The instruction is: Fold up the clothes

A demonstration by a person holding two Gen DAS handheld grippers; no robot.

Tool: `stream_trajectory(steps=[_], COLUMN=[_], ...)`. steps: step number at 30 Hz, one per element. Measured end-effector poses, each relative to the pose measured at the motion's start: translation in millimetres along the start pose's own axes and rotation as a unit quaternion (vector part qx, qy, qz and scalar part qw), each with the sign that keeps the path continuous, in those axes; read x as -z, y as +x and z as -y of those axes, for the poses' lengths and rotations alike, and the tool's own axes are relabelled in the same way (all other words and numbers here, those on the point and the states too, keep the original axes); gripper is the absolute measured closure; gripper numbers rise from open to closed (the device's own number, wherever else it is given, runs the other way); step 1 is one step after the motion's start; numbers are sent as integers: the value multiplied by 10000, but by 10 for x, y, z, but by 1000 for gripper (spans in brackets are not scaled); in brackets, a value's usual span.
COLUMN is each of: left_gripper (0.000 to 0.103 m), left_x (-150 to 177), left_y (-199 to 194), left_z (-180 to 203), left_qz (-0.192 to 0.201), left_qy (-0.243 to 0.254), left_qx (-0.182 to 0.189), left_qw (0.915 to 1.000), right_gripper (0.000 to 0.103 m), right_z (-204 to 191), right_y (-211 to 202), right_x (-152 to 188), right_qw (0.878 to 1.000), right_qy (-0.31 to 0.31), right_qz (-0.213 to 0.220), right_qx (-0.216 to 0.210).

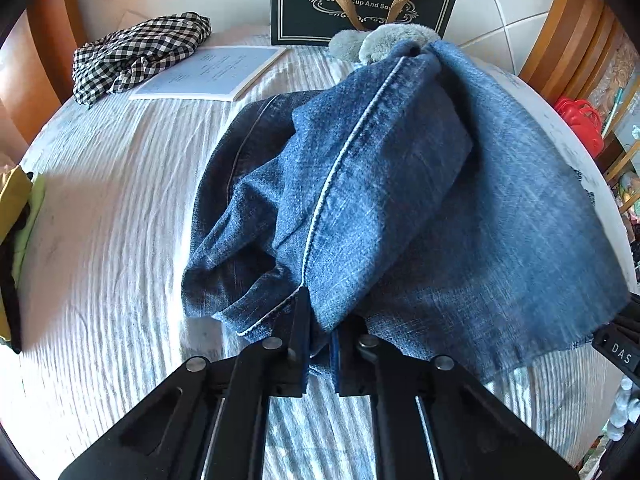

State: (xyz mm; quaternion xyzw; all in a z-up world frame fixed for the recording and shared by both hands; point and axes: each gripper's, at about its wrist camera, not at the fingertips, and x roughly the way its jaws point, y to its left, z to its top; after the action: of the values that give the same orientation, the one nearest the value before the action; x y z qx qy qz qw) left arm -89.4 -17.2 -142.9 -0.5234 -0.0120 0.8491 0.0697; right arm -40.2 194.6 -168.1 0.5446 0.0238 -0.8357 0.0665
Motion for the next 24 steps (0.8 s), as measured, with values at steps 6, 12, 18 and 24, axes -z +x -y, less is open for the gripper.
stream_trajectory(steps=[6,12,18,24], left_gripper=[99,64,54,53], left_x=[9,-82,-83,-267], left_y=[-590,-961,-788,-702], left_z=[136,123,45,-69], left_qz=[452,453,260,334], left_qy=[297,308,124,-35], left_qx=[537,887,878,710], left_qw=[9971,9946,9957,9969], right_gripper=[85,85,80,55], right_z=[504,1338,2099,2137], right_y=[-792,-1452,-1307,-1582], right_x=[175,377,1004,1097], right_qw=[9915,9670,9553,9593], right_qy=[455,1226,2091,2246], right_qz=[719,875,-126,-147], right_qx=[980,2054,2086,1705])
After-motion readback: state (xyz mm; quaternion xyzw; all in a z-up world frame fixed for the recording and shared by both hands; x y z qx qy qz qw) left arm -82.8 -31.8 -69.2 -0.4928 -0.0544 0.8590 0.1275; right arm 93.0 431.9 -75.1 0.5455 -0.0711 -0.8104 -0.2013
